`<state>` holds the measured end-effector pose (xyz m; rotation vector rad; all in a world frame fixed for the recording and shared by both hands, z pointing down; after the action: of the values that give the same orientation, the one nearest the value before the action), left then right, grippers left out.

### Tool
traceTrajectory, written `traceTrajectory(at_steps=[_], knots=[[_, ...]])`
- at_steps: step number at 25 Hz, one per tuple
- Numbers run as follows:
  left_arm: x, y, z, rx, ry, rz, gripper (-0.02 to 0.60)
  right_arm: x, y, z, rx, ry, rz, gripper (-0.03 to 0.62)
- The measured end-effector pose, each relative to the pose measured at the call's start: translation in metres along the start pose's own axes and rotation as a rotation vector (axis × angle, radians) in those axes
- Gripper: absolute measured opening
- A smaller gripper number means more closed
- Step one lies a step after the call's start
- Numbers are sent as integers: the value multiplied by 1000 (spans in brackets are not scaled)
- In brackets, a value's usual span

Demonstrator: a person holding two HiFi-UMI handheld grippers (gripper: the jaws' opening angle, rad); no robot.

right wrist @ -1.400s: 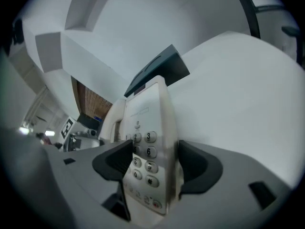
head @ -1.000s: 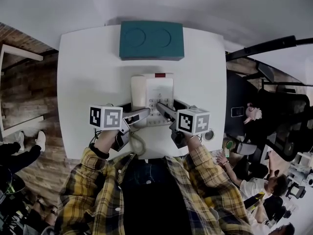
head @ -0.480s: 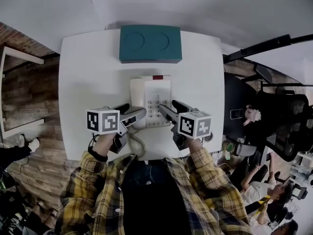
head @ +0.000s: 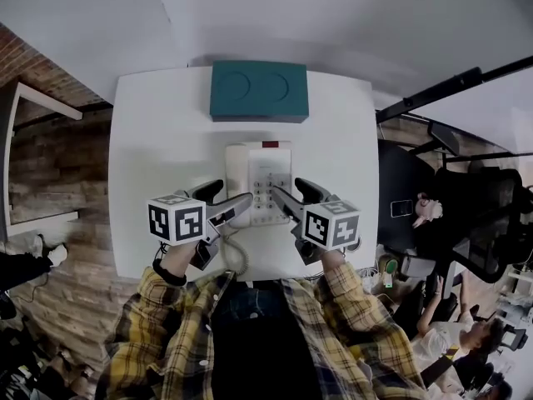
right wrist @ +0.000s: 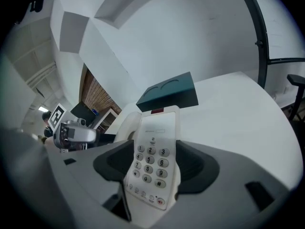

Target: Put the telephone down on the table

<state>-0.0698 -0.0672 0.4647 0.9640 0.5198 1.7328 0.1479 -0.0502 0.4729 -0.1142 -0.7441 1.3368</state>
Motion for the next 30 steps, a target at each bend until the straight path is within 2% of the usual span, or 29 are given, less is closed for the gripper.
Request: traceTrajectory(at_steps=[7, 17, 23, 30], knots=[[-16, -36, -19, 3, -99, 126, 413, -11, 21, -21, -9, -75, -89, 281], [-37, -82, -57, -100, -293, 340, 411, -38, 60, -60, -1, -256, -237, 206], [-47, -107, -78, -121, -375, 416, 410, -51, 82, -79, -16, -328, -310, 172], [-50, -127, -88, -123, -428, 474, 388, -57, 98, -92, -23, -382, -351, 135]])
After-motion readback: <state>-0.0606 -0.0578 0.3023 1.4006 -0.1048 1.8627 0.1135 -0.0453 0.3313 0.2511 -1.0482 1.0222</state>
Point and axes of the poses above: the fingertips, and each gripper's own axes: z forward along the fingers, y to its left, x out of its underside, the point moved 8 cm from there along -z, backward along the fingers, and after that the axes turned 14 degrees about y, right-handed, at the moved point
